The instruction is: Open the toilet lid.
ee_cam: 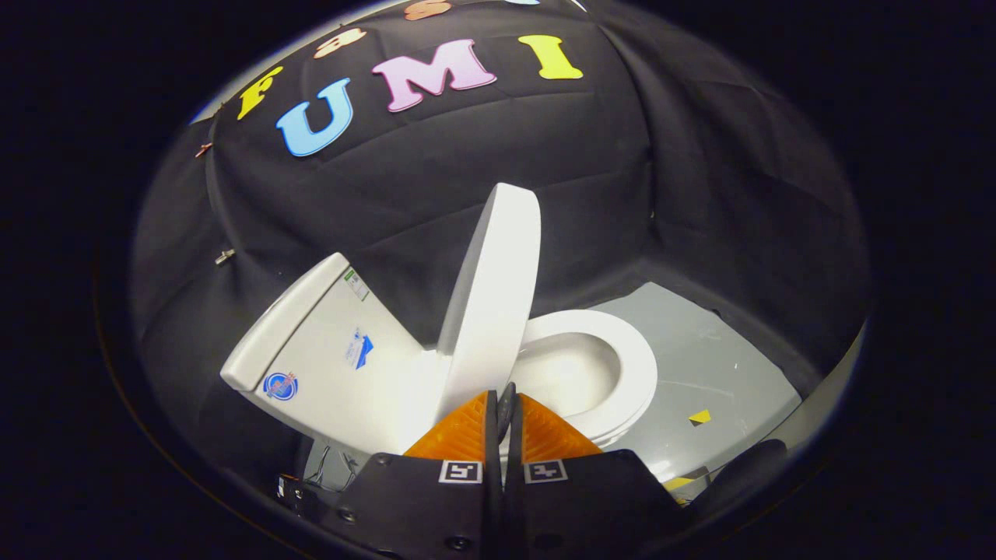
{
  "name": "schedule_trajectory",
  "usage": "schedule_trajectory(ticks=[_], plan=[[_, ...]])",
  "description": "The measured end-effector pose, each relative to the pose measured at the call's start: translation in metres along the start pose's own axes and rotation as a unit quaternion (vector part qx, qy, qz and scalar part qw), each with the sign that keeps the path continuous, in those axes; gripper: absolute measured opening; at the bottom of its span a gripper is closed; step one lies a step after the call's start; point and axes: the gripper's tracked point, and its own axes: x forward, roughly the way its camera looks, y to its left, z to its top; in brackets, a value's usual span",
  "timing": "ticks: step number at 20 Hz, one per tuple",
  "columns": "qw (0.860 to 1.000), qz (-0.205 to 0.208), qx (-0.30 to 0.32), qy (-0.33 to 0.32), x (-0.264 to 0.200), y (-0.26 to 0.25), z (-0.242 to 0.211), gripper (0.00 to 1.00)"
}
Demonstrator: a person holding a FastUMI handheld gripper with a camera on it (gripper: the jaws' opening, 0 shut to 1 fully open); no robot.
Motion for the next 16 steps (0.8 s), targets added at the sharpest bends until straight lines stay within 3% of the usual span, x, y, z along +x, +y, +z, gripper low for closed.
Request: schedule_trajectory(ticks=[16], plan=[[0.994, 0.057, -0.091, -0.027, -0.013, 0.118, 0.011, 0.05]])
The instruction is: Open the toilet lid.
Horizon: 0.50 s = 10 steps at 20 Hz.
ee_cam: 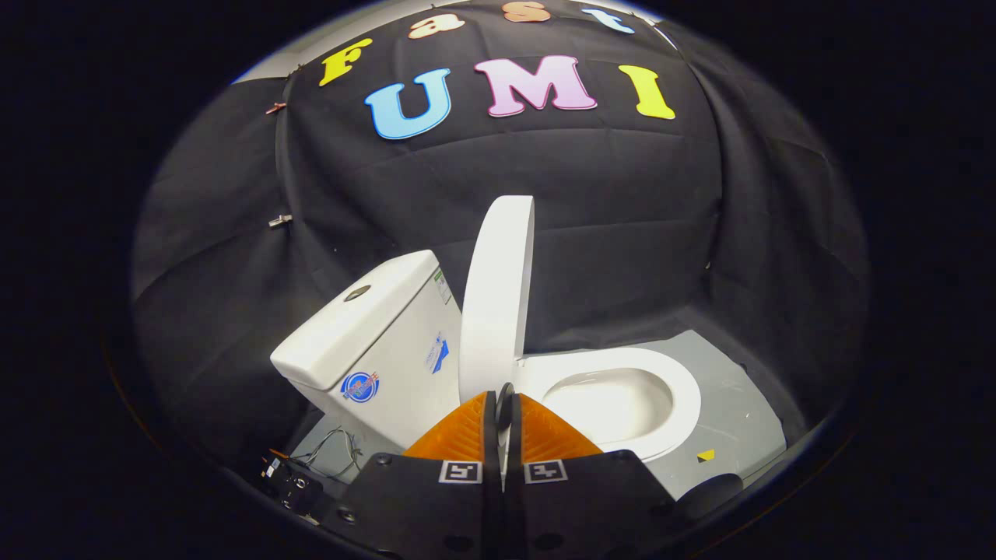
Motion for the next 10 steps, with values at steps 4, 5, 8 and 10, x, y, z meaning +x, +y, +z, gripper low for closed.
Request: schedule_trajectory(ticks=[4, 5, 8, 10], plan=[[1.000, 0.006, -0.020, -0.002, 0.005, 0.025, 0.001, 0.05], [1.000, 0.009, -0.023, -0.002, 0.005, 0.032, 0.001, 0.05], [0.999, 0.017, -0.034, -0.001, 0.006, 0.046, 0.000, 0.05], [0.999, 0.022, -0.040, -0.001, 0.007, 0.054, -0.001, 0.05]])
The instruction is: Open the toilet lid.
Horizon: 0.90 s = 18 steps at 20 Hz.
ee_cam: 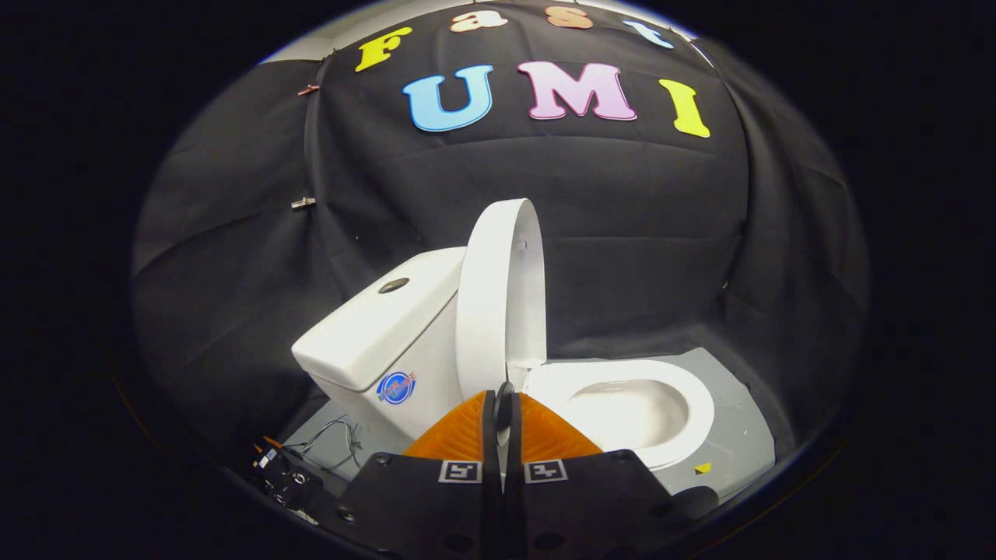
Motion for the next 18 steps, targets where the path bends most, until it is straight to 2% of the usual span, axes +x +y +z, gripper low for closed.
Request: schedule_trajectory(ticks=[18], plan=[[0.999, 0.030, -0.044, 0.005, 0.022, 0.058, -0.003, 0.05]])
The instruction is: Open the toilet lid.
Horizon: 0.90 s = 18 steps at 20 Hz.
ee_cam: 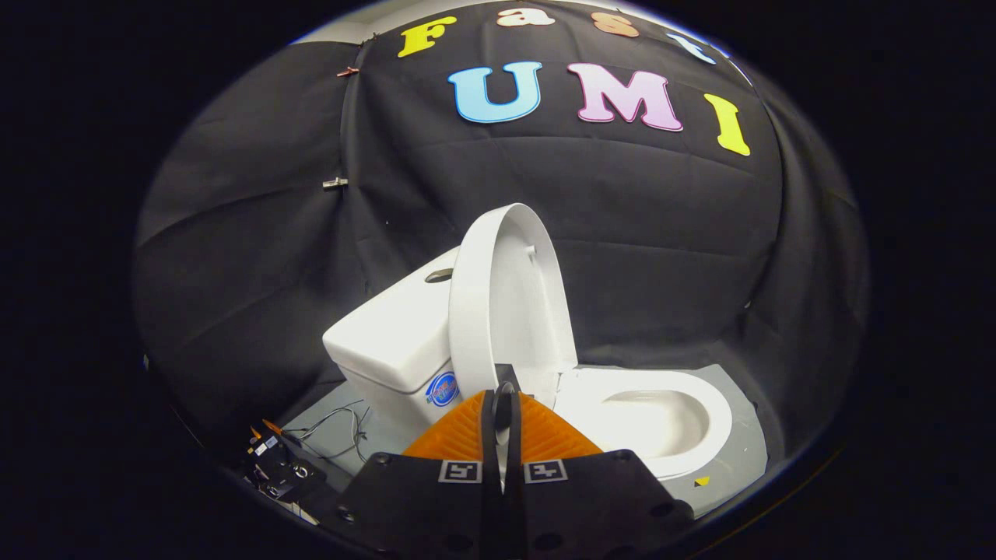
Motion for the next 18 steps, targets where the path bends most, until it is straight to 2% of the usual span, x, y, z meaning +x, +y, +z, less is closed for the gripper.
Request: schedule_trajectory(ticks=[8, 9, 12, 13, 15, 16, 17, 18], plan=[[1.000, 0.004, -0.008, 0.002, -0.006, 0.005, -0.005, 0.05], [1.000, 0.005, -0.010, 0.004, -0.005, 0.005, -0.006, 0.08], [1.000, 0.015, -0.014, 0.006, -0.005, 0.009, -0.006, 0.08], [1.000, 0.019, -0.010, 0.006, -0.007, 0.009, -0.006, 0.16], [0.999, 0.032, 0.002, 0.002, -0.012, 0.012, 0.000, 0.16], [0.999, 0.032, 0.006, -0.007, -0.017, 0.011, 0.005, 0.19], [0.999, 0.030, 0.006, -0.018, -0.024, 0.011, 0.013, 0.27], [0.999, 0.031, 0.004, -0.030, -0.027, 0.012, 0.020, 0.45]])
